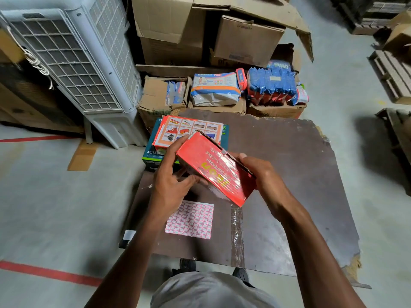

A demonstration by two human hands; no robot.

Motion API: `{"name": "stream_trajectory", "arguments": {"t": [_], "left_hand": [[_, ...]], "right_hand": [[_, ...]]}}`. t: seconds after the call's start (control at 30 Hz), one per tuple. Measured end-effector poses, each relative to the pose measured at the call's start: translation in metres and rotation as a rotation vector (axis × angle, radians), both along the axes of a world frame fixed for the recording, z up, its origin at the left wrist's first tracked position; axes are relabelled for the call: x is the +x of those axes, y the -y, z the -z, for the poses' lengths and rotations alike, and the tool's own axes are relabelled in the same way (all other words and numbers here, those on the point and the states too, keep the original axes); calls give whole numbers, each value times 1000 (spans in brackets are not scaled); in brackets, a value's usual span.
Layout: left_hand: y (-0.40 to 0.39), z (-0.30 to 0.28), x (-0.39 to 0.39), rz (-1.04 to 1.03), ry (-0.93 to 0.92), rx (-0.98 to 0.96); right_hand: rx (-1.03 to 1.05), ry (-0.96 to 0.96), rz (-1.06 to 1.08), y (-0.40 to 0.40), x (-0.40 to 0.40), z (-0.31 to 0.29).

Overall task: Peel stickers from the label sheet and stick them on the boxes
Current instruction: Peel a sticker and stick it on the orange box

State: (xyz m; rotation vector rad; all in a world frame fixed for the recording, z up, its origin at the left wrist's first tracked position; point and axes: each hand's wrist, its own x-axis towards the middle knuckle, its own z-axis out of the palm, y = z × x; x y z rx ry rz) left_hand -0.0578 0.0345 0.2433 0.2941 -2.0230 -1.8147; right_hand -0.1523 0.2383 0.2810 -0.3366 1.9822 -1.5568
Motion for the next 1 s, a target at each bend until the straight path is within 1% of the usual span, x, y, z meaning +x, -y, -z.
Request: {"name": "stream_trajectory", "arguments": {"t": [0.1,0.2,0.23,0.3,0.43,0.63,0.73,0.83,1.0], "left_hand": [[1,0,-1,-23,-17,41],[-3,2,-3,5,-2,72],[-4,3,-3,12,5,81],[-3,4,-3,22,10,92],[1,2,-2,54,4,49],[3,-3,0,55,-1,3],[2,-2,2,41,2,3],[2,-2,4,31,16,-45],[2,-5,4,44,14,-120]], "right_hand": [[-88,-16,45,3,4,-4],[-182,-141,172,8,9,-2],[-223,-186,181,8,10,-1],[-271,-237,157,9,12,4],[-309,-203,100,8,11,7],[-325,-275,55,8,12,8],[-267,-392,52,7,12,9],[-228,-541,41,5,11,9],[-225,-679,29,5,10,11]]}}
